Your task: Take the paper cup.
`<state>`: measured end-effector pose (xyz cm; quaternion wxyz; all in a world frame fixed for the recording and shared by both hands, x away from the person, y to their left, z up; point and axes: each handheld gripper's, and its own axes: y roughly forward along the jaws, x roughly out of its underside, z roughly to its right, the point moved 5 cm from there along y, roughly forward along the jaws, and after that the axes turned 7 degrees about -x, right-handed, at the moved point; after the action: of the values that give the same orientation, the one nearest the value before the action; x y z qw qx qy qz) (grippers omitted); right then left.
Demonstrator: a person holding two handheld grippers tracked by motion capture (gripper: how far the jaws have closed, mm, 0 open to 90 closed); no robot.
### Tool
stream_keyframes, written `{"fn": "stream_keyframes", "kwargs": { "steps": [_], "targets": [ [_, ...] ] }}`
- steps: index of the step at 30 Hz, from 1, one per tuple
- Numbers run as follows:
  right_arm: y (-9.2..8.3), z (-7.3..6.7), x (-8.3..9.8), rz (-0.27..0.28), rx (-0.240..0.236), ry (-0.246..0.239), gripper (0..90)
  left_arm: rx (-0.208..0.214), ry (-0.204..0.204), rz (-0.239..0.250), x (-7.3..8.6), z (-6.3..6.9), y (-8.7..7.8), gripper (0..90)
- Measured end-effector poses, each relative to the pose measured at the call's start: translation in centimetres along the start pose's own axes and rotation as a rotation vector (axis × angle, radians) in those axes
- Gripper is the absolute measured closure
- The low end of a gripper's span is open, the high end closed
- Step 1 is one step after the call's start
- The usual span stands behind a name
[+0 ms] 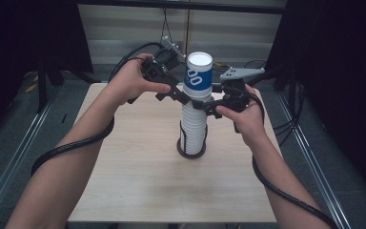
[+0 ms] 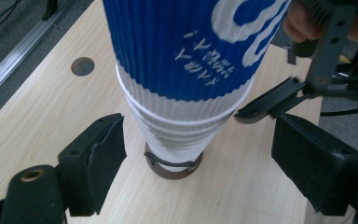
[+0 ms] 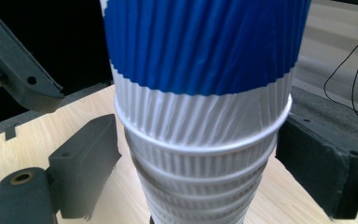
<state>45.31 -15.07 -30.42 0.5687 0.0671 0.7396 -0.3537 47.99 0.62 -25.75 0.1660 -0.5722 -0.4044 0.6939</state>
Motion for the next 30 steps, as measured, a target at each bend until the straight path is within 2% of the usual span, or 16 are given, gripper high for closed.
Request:
{"fn": "stream_keyframes", "kwargs": {
  "steps": [3, 5, 10, 15, 19, 24, 30],
  "targets": [
    [0.4, 0.1, 0.2, -0.004, 0.008, 0.004, 12.3, -0.008, 0.000, -0.001, -0.2, 0.0, 0.1, 17.2],
    [0.7, 0.1, 0.2, 0.009, 0.006, 0.017, 12.0, -0.008, 0.001, 0.015, -0.5, 0.1, 0.1, 17.2],
    [0.6, 0.1, 0.2, 0.002, 0.008, 0.014, 12.4, -0.011, 0.005, 0.030, -1.2, 0.3, 0.2, 16.5],
    [0.7, 0.1, 0.2, 0.005, 0.008, 0.014, 12.4, -0.035, -0.007, 0.046, -1.8, 0.2, 0.7, 15.2],
    [0.7, 0.1, 0.3, 0.013, 0.008, 0.012, 12.4, -0.046, -0.036, 0.088, -2.0, 0.1, 1.5, 15.4],
    [0.7, 0.1, 0.4, 0.021, 0.011, 0.013, 12.5, -0.058, -0.052, 0.123, -1.9, 0.1, 2.4, 14.7],
    [0.7, 0.1, 0.4, 0.024, 0.011, 0.014, 12.5, -0.052, -0.073, 0.169, -1.8, 0.0, 2.9, 12.7]
  ]
}}
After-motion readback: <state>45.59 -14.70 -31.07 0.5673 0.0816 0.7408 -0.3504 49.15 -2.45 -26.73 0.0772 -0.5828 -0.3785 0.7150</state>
